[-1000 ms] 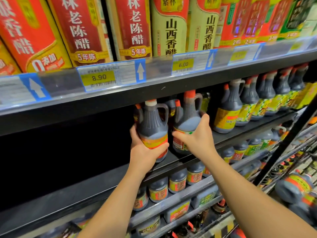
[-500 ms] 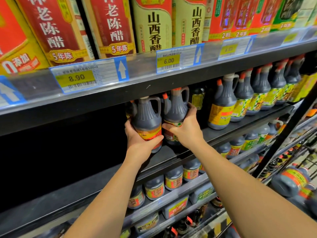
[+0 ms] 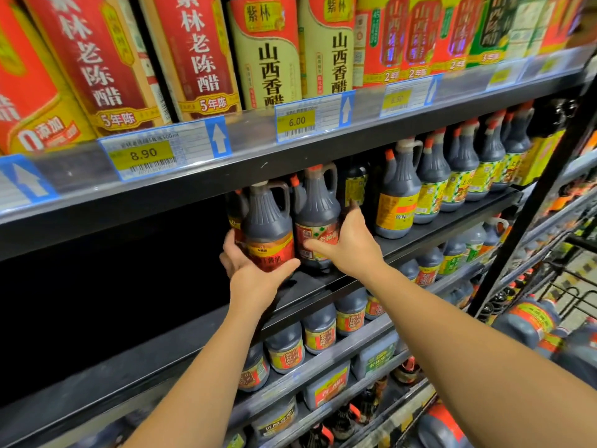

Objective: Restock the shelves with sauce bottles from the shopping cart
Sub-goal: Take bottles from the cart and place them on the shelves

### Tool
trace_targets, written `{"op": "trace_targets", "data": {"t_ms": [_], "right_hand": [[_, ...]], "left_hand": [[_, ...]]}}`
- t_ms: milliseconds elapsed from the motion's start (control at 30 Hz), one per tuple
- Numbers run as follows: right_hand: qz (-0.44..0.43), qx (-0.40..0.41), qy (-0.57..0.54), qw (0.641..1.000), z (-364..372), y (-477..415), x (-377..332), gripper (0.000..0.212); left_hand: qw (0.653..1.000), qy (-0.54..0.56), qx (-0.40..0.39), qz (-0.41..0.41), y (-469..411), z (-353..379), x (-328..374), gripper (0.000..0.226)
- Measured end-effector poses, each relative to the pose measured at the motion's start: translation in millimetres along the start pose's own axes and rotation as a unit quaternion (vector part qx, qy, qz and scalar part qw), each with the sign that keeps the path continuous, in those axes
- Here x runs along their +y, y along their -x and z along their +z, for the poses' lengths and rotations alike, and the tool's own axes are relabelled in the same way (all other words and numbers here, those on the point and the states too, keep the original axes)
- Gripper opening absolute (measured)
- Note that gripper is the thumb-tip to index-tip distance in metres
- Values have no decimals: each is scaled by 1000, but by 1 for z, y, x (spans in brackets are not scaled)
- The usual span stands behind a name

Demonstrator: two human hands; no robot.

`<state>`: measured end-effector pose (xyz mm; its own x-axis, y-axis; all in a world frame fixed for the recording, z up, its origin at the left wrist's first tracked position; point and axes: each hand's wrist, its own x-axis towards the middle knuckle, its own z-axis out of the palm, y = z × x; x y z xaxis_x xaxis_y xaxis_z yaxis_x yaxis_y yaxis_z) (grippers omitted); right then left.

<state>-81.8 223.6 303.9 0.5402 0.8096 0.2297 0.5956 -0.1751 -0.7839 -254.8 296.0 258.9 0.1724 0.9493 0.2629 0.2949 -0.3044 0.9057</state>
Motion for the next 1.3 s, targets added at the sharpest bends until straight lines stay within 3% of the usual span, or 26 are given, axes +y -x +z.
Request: {"op": "trace_targets", "data": {"t_ms": [167,367,633,900,1033,1133,1300], "right_hand": [[-16,43,25,999,-21,29,17,115],[-4,90,-8,996,-60,78,43,100],[78,156,18,985,-112,153,105,87],[212,200,34,956,-147,238,192,83],[300,190,41,934,-154,280,241,85],[361,185,58,912,-153,309,277,73],[455,152,67,875,-147,351,327,61]], "left_hand": [[997,20,21,75,33,-12,12,107],[985,62,-38,155,80,5,27,77],[966,77,-209,133,125,82,33,72],[918,38,-383,94,186,182,19,68],[890,-34,-450,69,216,229,-1,70],[877,-88,-466,75,240,261,-23,74],[823,-210,-527,31,268,303,-60,89]]}}
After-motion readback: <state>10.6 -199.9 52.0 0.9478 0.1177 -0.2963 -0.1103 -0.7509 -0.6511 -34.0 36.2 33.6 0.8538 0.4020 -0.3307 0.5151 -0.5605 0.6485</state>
